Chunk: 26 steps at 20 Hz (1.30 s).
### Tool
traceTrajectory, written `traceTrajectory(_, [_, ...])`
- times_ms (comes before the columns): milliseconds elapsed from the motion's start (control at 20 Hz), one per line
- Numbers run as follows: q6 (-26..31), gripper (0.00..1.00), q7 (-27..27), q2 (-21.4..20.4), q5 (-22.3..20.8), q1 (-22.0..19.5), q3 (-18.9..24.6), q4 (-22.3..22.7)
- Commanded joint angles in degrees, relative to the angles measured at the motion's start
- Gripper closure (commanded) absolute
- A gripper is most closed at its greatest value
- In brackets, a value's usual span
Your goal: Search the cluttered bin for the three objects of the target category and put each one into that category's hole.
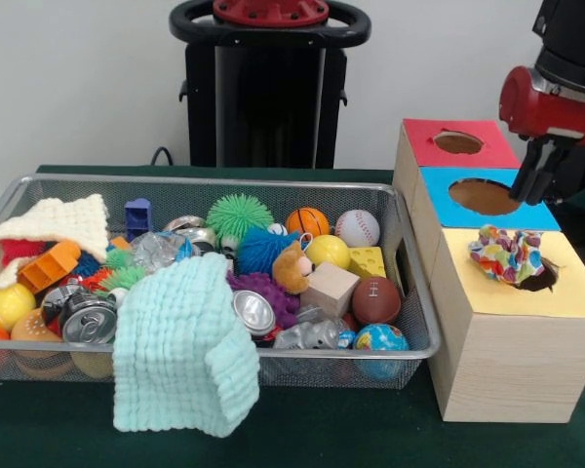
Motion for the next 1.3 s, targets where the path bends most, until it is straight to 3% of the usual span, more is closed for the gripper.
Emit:
traceTrajectory(50, [-2.85,1.0,3.94,3.26,-3.62,-1.45,-1.3,-2.39])
traceTrajectory(650, [-8.9,1.0,5.07,6.7,-3.17,-1.64,-1.27,-1.81])
traceTrajectory(850, [-12.61,1.0,4.36,10.38,-4.03,-2.28,-1.04,-3.34])
traceTrajectory(1000, [-11.07,1.0,2.53,10.96,-4.18,-2.35,-1.34,-4.22])
traceTrajectory(1300, [-1.81,1.0,-1.55,9.78,0.53,-4.17,1.32,-2.77])
